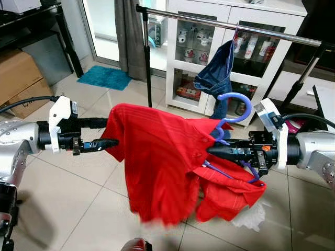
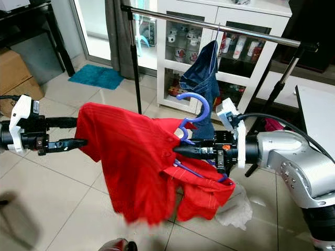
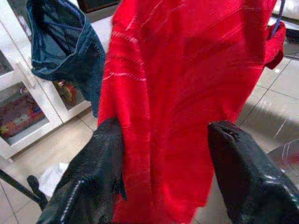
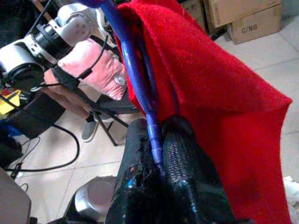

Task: Hang hanger

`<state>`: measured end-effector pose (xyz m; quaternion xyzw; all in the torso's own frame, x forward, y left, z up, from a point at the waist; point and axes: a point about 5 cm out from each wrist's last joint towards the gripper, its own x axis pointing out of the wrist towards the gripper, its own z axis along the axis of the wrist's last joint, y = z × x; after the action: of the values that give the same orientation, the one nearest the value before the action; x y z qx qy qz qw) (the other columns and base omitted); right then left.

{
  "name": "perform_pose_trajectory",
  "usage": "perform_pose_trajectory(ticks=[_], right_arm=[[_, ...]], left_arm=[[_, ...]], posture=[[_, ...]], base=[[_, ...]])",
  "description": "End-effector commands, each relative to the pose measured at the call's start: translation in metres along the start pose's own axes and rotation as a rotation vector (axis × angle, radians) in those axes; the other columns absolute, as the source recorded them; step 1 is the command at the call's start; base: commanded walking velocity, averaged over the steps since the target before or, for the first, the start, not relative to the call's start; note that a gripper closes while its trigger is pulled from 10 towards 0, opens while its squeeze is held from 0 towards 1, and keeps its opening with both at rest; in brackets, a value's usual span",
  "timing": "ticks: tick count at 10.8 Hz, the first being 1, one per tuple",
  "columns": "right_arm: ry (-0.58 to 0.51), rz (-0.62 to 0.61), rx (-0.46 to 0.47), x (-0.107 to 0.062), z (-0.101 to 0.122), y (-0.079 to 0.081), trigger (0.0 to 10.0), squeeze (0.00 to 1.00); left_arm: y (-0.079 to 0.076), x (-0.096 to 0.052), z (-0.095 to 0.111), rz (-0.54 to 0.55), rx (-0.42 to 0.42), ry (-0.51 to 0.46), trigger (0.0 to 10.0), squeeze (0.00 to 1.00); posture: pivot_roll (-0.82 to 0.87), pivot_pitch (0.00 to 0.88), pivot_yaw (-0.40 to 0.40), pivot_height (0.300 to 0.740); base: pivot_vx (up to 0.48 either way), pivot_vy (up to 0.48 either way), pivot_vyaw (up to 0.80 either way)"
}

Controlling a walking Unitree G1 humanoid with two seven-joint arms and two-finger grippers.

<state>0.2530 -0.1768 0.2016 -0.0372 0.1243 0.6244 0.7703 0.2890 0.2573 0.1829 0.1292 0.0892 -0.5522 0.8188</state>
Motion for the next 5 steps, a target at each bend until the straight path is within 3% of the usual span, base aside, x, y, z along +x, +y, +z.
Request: perform_pose_trajectory(ticks=[1,5], right_arm=[[-0.046,0.007,-0.054,-0.0032,0.0119,0.0027,10.0,0.0],[-0.05,0.009,-0.057,-0.0032,0.0127,0.0034,10.0,0.0]], left_arm=[[-0.0002,-0.0004,-0.0009,-0.008,-0.013,0.001,0.0,0.0],[0.0006,-0.0012,-0.0028,-0.012,-0.037,-0.006,0.0,0.0]], posture=[[0.0,0.0,0.052,0.74],[0.0,0.0,0.056,0.74]], base=[[0.0,0.0,0.0],[0.0,0.0,0.0]])
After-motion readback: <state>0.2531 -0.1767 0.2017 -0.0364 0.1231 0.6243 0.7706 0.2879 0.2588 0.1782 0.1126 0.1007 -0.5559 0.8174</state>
